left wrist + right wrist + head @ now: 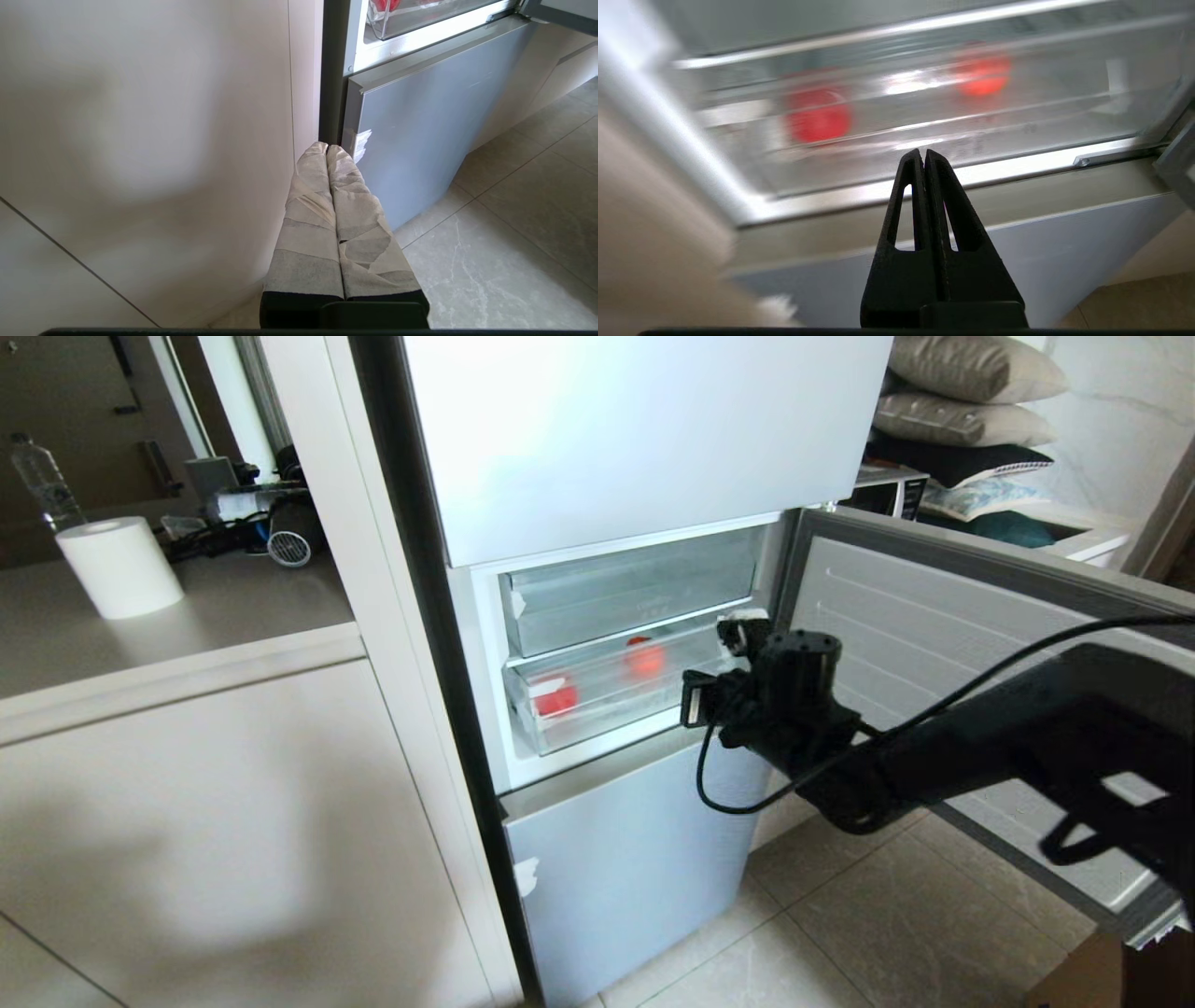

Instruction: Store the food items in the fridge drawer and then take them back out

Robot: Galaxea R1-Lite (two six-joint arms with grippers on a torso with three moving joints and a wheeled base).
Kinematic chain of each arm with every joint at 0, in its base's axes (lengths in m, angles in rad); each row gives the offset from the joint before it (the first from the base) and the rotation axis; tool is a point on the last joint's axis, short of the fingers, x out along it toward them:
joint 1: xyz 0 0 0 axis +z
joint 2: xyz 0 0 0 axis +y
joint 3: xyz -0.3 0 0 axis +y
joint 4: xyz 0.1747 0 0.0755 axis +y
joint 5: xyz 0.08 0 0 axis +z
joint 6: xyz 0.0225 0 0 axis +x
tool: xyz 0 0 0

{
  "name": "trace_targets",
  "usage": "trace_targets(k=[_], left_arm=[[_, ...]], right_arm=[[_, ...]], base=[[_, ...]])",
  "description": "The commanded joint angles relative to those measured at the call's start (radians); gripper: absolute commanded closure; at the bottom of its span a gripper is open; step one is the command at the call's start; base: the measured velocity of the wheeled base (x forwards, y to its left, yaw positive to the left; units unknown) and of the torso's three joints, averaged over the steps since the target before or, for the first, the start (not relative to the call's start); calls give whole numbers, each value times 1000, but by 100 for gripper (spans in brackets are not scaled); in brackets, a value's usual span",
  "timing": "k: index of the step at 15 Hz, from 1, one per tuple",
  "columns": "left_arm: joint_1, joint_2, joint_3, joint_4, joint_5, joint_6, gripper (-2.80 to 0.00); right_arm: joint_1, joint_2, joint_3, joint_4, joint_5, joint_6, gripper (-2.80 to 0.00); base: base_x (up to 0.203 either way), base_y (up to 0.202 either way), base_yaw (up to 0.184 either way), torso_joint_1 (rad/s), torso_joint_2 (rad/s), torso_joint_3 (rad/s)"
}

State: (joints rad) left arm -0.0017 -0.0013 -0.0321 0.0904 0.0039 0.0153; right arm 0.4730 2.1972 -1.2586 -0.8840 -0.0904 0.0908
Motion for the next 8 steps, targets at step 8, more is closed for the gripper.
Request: trace_targets(k=[8], left_arm=[[0,0,0,0,1,0,0]], right_arm=[[-63,-1085,548,326,14,-26,0]], base=[[0,0,0,0,0,0]])
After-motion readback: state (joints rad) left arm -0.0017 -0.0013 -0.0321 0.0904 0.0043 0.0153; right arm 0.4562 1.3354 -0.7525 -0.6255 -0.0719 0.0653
